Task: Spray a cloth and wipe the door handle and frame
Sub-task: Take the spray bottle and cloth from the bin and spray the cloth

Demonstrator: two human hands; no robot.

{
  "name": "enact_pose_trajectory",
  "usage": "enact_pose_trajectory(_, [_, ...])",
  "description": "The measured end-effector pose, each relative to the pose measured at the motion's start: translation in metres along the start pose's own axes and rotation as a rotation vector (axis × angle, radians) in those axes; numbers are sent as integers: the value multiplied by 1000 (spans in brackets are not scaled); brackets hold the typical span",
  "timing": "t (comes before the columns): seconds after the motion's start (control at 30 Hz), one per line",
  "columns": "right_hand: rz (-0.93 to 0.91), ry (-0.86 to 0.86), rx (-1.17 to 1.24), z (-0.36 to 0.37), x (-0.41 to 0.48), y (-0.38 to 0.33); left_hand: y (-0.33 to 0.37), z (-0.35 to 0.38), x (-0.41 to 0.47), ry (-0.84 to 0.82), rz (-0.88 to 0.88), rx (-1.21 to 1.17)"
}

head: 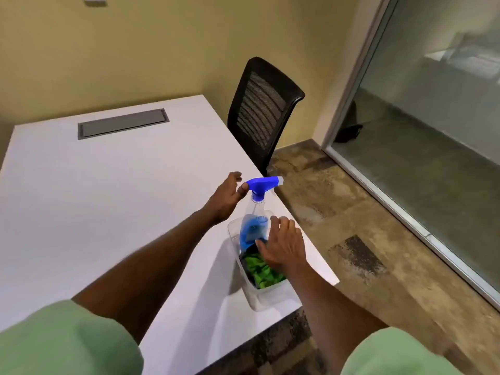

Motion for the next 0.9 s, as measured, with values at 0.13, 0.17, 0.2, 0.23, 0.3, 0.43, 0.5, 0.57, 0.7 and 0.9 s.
enact_pose_trajectory(0.13, [98, -248, 79, 24, 7, 0, 1, 11, 9, -29, -42, -287])
enact_pose_trajectory(0.17, [115, -285, 83, 30, 9, -1, -1, 14, 12, -48, -74, -348])
enact_pose_trajectory(0.2, [134, -317, 100, 35, 10, -2, -2, 17, 16, -64, -83, -372])
enact_pose_trajectory(0.23, [161, -346, 118, 39, 11, -3, -1, 19, 18, -82, -55, -383])
enact_pose_trajectory(0.3, [209, -391, 154, 47, 14, -4, -4, 22, 24, -118, -7, -417])
enact_pose_trajectory(0.43, [261, -427, 226, 53, 20, -7, -10, 27, 31, -202, 18, -418])
enact_pose_trajectory(0.5, [294, -436, 267, 55, 24, -5, -10, 29, 32, -276, 24, -434])
enact_pose_trajectory(0.57, [310, -449, 287, 58, 25, -4, -10, 31, 34, -326, 5, -483])
enact_pose_trajectory(0.7, [279, -440, 252, 61, 26, -2, -17, 35, 41, -330, -4, -618])
enact_pose_trajectory(0.9, [252, -424, 179, 65, 29, -5, -17, 35, 38, -398, 70, -623])
Point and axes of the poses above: each hand's wrist, its own x-axis towards the middle knuckle, its own z-axis out of the palm, y = z × x, the point moved 3 cm from there along x, towards the middle knuckle, and after that the axes turned 9 degrees about -y, right-handed, at the moved point
